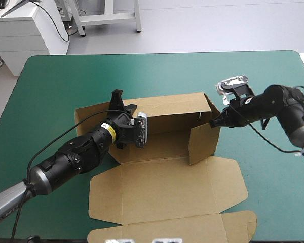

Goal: Fold the box

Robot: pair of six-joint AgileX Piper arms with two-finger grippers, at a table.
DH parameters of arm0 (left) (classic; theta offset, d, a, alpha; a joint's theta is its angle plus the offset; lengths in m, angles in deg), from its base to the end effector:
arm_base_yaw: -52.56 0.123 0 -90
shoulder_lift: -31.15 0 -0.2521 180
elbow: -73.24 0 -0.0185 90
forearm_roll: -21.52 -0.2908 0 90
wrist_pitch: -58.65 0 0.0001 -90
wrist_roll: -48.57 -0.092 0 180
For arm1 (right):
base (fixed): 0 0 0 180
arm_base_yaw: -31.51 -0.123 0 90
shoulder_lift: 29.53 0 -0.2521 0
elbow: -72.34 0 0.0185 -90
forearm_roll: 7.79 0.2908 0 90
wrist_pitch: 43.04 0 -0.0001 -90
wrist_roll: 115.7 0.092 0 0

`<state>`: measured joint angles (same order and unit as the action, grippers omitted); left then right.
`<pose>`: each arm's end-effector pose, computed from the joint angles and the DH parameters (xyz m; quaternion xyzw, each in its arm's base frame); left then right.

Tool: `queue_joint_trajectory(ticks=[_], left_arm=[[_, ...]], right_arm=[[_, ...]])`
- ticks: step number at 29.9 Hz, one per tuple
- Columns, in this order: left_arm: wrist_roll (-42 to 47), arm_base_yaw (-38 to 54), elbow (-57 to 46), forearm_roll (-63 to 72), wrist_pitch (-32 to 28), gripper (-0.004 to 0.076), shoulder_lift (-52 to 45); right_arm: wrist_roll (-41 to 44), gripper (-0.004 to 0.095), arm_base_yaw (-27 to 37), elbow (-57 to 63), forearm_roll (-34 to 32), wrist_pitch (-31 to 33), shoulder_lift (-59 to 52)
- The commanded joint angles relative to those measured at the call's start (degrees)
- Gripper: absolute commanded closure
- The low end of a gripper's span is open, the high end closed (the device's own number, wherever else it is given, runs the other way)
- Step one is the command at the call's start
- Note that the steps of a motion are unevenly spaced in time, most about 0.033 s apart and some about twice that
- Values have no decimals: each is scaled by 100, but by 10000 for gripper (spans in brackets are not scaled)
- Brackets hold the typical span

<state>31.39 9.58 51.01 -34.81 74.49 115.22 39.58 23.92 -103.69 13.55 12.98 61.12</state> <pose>0.2625 -0.2159 0.2716 0.6767 0.4997 0.2288 0.4899 0.3330 0.0724 0.2951 -0.2057 0.9301 0.1357 0.2723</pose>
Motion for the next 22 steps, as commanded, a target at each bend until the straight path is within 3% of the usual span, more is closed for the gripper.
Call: queue_joint_trajectory(ticks=[1,5,7,9,12,17,22], left_arm=[[47,-19,120,38,-42,731,-70],[47,-19,120,38,-52,731,-70],[47,-19,120,38,-52,731,-70],[47,-19,120,38,-55,731,-70],[47,-30,120,38,-65,731,-70],[47,-30,120,46,-65,731,-70],[47,-30,120,62,-65,731,-70]], right_arm=[[-996,929,44,700,670,-1233,-704],[-2332,929,44,1684,1775,-2361,-1119],[-2998,926,44,2044,2286,-2638,-1276],[-3627,902,44,2251,2570,-2604,-1317],[-4007,774,44,2355,2570,-2365,-1317],[-4354,429,44,2355,2579,-2168,-1317],[-4587,387,44,2355,2595,-1977,-1306]])
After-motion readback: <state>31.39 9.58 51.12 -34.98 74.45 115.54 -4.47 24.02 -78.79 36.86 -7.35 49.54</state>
